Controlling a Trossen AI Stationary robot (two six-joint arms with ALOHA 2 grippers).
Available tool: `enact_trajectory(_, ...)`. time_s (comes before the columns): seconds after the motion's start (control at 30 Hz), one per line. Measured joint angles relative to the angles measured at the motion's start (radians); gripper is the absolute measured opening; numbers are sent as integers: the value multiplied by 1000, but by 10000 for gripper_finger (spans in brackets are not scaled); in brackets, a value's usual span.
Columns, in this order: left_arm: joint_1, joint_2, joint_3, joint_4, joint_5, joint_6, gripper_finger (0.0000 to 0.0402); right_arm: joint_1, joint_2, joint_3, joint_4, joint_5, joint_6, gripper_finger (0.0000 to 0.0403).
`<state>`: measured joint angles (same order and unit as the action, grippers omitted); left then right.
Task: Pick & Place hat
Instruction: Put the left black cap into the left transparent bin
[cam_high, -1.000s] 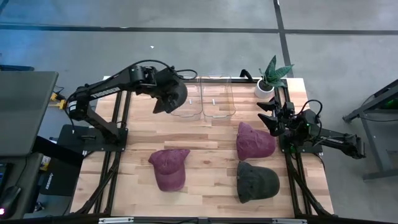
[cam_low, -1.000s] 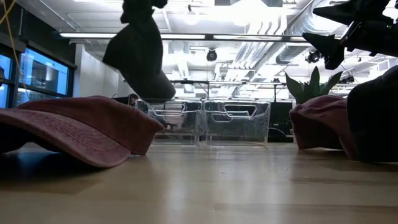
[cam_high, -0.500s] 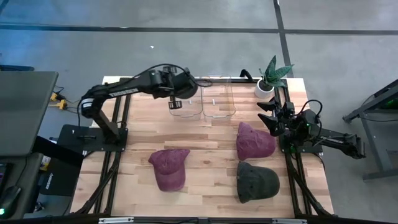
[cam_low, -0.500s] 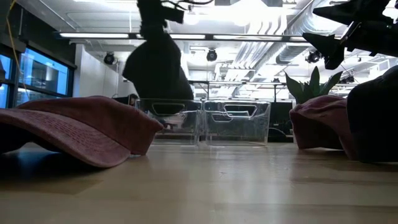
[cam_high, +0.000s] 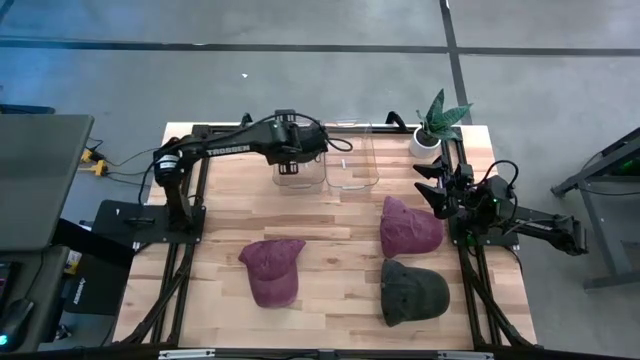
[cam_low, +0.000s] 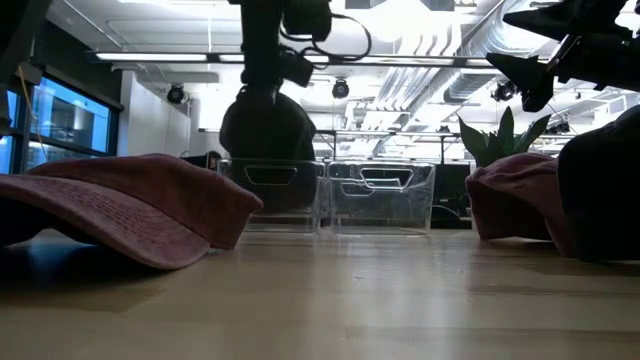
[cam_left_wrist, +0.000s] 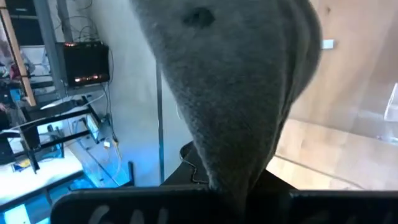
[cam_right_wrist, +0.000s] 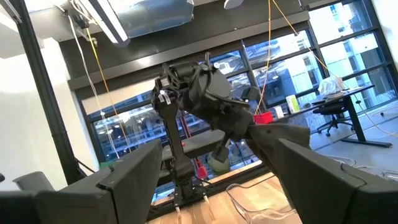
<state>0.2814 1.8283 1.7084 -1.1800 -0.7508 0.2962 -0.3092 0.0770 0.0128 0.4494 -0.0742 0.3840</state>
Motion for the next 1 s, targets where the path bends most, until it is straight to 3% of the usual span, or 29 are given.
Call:
enact_trajectory(0.8,-75,88,0,-39,420,-251,0,0,1,0,-14,0,0,307)
enact_trajectory(1.0,-79,89,0,-35,407,-279,8,0,1,0,-14,0,0,307)
